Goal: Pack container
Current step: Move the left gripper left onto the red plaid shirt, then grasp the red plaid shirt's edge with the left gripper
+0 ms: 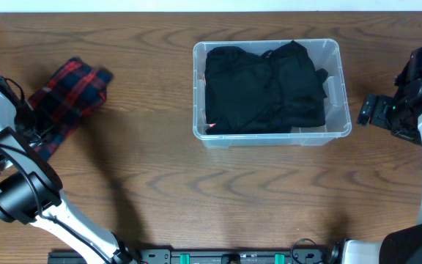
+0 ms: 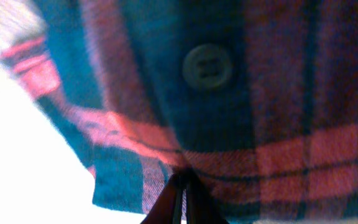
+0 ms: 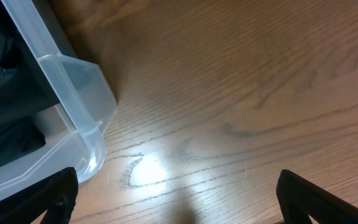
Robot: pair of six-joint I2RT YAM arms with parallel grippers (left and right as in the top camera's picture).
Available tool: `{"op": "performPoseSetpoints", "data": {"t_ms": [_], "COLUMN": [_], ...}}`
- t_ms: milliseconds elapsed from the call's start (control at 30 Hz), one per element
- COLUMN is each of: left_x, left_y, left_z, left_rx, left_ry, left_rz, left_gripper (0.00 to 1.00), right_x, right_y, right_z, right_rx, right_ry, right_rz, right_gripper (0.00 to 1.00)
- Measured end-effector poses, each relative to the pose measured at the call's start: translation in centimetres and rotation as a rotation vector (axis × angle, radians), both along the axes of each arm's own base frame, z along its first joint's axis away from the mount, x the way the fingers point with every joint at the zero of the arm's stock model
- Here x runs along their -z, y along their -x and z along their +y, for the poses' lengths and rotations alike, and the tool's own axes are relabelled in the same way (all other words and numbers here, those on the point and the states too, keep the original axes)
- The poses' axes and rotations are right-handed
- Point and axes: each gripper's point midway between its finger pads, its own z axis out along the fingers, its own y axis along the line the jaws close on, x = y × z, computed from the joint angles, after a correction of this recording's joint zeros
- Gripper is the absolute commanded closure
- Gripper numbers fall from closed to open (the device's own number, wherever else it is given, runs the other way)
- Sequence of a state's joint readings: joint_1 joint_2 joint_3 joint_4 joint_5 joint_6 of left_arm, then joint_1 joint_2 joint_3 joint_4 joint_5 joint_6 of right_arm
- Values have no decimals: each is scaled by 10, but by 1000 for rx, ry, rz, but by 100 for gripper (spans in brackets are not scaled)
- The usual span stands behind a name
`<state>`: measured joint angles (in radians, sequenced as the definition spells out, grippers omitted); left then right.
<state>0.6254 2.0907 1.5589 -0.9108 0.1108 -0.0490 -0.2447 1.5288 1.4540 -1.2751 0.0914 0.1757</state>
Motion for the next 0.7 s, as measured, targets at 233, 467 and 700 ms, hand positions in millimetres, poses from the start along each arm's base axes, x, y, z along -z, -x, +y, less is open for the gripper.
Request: {"op": "performPoseSetpoints", "data": {"t_ms": [233,467,700], "left_x": [-9,-25,-41], "left_y": [-30,-59,-73], "left_z": [-45,-100,-131], "left_rx": [28,105,138], "left_ry": [231,416,545], "left_rz": [-162,-274,-347], "left_gripper": [94,94,94], "right_x": [0,0,0], "right_y": [0,0,0], "right_z": [0,0,0], "right_rx": [0,0,0], "right_ry": [0,0,0], "right_rz": [0,0,0], "right_gripper": [1,1,1]}}
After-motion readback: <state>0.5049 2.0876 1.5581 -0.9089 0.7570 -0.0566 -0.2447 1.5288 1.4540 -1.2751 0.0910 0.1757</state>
